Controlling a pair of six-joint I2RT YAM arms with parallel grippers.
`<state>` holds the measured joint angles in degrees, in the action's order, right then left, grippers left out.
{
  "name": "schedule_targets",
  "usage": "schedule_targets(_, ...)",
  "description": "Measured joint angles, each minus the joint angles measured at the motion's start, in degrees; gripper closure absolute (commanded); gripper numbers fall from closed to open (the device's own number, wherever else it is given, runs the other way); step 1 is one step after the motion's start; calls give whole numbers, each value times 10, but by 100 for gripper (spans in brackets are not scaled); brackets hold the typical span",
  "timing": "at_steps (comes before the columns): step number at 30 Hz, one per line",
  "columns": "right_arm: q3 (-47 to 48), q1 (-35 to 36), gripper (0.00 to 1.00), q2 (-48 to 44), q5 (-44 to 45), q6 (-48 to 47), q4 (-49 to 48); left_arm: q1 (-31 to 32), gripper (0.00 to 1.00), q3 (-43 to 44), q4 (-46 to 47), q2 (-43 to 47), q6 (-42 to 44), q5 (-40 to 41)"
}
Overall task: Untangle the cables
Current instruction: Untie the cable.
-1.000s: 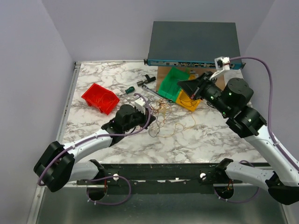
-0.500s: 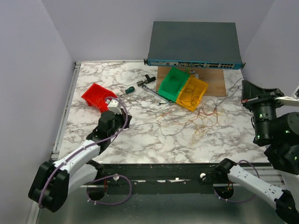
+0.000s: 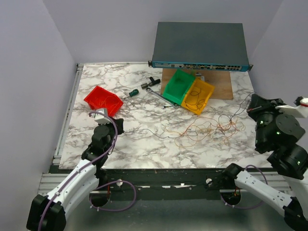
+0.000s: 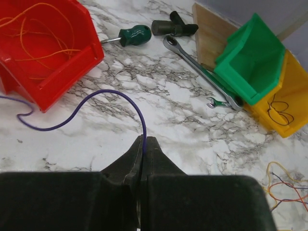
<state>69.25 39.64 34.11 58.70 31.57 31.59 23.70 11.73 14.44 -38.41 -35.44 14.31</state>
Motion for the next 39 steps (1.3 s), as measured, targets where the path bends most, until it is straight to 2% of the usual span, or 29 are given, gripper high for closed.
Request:
schedule_targets(5,-57,0,99,31,-49,66,43,0,100,-5,37,9,34,-65)
schedule_targets(6,-73,0,99,38,-57,82,55,0,92,-3,38,3,39,-75)
schedule_targets(7,-87,0,99,44,-64,99,67,0,72,-1,41,-3,43,-87)
schedule_targets(8,-99,0,99,49,-70,116,81,0,56,1,42,-9,46,-96)
schedule_targets(9,-111,0,99,55,-74,134,95,0,46,6,42,-25,58,-116)
schedule_targets(11,-123,0,99,63,-76,171,127,1,31,14,43,-44,64,-151)
schedule_targets(13,-124,0,99,67,-76,209,160,14,25,42,33,-77,76,-193)
schedule_targets(14,-124,0,99,68,-76,222,170,42,22,67,27,-105,89,-206)
schedule_targets(18,-124,0,99,68,-76,252,200,145,20,156,20,-179,135,-248)
schedule_targets(22,-124,0,99,62,-87,240,194,197,22,231,1,-252,168,-291)
schedule_targets(32,-114,0,99,67,-116,190,162,297,28,477,-166,-517,226,-334)
schedule_targets(39,-114,0,99,56,-121,179,148,325,35,573,-221,-633,213,-339)
